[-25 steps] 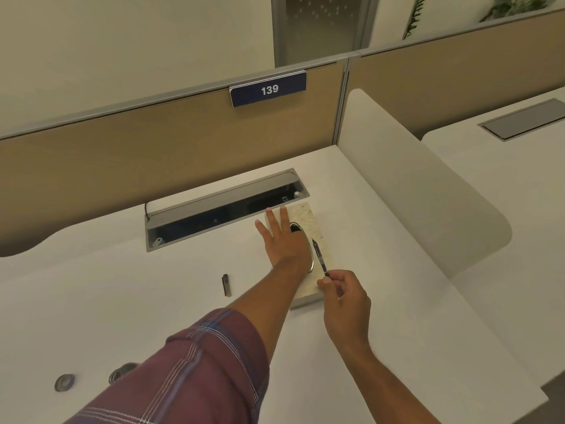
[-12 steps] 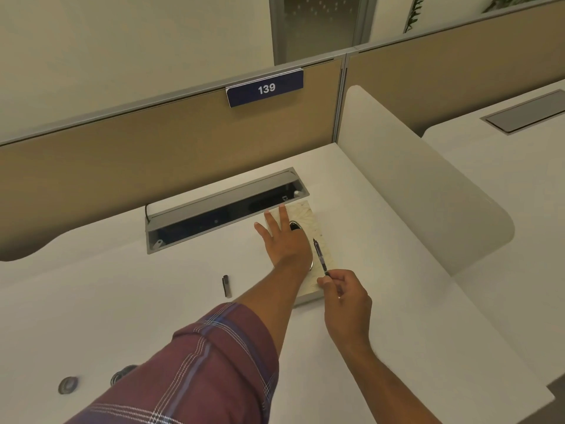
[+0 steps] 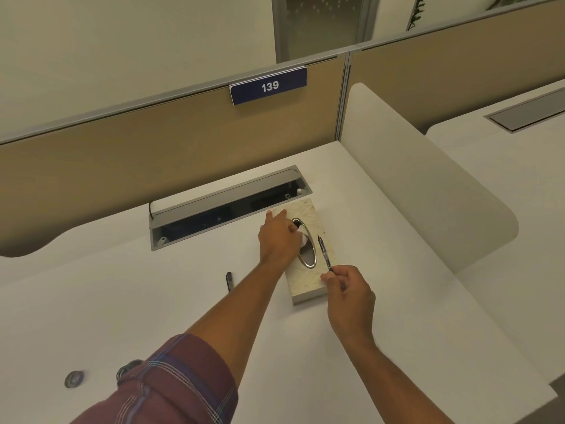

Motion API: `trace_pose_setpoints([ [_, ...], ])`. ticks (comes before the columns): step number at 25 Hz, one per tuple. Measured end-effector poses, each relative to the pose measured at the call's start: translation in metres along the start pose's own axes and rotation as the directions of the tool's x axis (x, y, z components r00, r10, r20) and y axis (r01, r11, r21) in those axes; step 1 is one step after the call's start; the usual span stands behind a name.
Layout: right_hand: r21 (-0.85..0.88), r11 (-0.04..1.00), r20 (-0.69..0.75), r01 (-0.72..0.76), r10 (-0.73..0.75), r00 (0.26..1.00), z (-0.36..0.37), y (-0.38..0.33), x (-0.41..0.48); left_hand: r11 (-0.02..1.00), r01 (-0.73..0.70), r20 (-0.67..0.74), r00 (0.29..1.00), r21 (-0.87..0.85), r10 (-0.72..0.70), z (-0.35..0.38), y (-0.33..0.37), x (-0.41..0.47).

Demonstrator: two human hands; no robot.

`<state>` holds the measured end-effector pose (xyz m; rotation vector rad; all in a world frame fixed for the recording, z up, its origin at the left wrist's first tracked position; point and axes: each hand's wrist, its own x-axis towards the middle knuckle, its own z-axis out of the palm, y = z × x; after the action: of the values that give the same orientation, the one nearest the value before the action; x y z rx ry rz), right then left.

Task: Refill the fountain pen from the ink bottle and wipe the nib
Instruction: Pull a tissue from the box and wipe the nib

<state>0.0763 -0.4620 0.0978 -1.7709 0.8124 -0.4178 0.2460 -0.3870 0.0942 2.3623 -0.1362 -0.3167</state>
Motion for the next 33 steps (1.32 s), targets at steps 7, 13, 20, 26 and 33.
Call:
trace_pose_setpoints([
  [7,-0.018,1.0,0.041,-0.016,0.017,0.999,-0.003,-0.007,0.0,0.642,0.162,-0.047,0.954,-0.749,-0.296,-0.028,-0.014,-0.028],
  [13,0.007,0.999,0.073,0.051,-0.051,0.996,-0.004,-0.031,-0.025,0.348,0.283,0.175,0.935,-0.894,-0.31,-0.054,-0.042,-0.087],
  [20,-0.079,0.969,0.184,0.236,-0.218,0.958,0.005,-0.054,-0.083,0.437,0.251,0.101,0.936,-0.864,-0.338,-0.085,-0.065,-0.136],
  [26,-0.357,0.811,0.234,0.463,-0.402,0.885,0.024,-0.053,-0.124,0.519,0.226,0.091,0.958,-0.825,-0.271,-0.125,-0.092,-0.176],
  [33,-0.425,0.73,0.305,0.536,-0.442,0.844,0.052,-0.057,-0.167,0.407,0.22,0.178,0.974,-0.887,-0.14,-0.176,-0.131,-0.211],
])
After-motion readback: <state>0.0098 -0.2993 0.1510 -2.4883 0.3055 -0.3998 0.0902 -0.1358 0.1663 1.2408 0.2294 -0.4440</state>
